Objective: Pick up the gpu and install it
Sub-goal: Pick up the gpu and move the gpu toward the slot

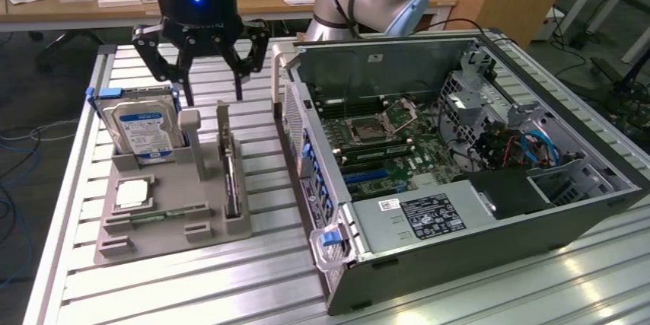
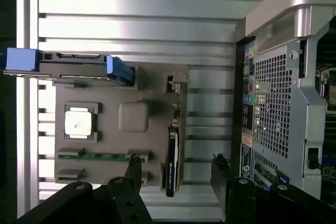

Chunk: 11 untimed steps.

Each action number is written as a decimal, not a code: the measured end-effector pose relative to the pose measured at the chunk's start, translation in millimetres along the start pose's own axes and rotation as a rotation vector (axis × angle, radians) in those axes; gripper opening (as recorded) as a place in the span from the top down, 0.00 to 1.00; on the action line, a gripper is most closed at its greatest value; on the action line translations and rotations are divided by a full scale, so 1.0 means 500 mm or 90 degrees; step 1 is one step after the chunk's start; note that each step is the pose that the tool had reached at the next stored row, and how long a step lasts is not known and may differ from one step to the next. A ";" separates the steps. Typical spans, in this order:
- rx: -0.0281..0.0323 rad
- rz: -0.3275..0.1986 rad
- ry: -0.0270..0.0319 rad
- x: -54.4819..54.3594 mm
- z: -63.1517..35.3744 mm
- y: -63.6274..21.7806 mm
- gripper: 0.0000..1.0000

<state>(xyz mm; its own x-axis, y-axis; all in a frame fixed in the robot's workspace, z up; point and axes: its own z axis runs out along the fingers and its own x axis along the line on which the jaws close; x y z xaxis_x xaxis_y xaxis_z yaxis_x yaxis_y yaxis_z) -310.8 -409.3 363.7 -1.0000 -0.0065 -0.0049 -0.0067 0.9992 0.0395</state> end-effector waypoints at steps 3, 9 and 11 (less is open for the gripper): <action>0.0000 0.000 0.0000 0.000 0.003 0.000 0.35; 0.0000 0.000 0.0000 0.000 0.003 0.000 0.35; 0.0000 0.000 0.0000 0.000 0.008 0.000 0.35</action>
<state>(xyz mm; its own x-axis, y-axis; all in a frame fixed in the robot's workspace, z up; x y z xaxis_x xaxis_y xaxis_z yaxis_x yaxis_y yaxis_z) -310.8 -409.3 359.7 -1.0000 -0.0062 -0.0050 -0.0064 0.9992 0.0395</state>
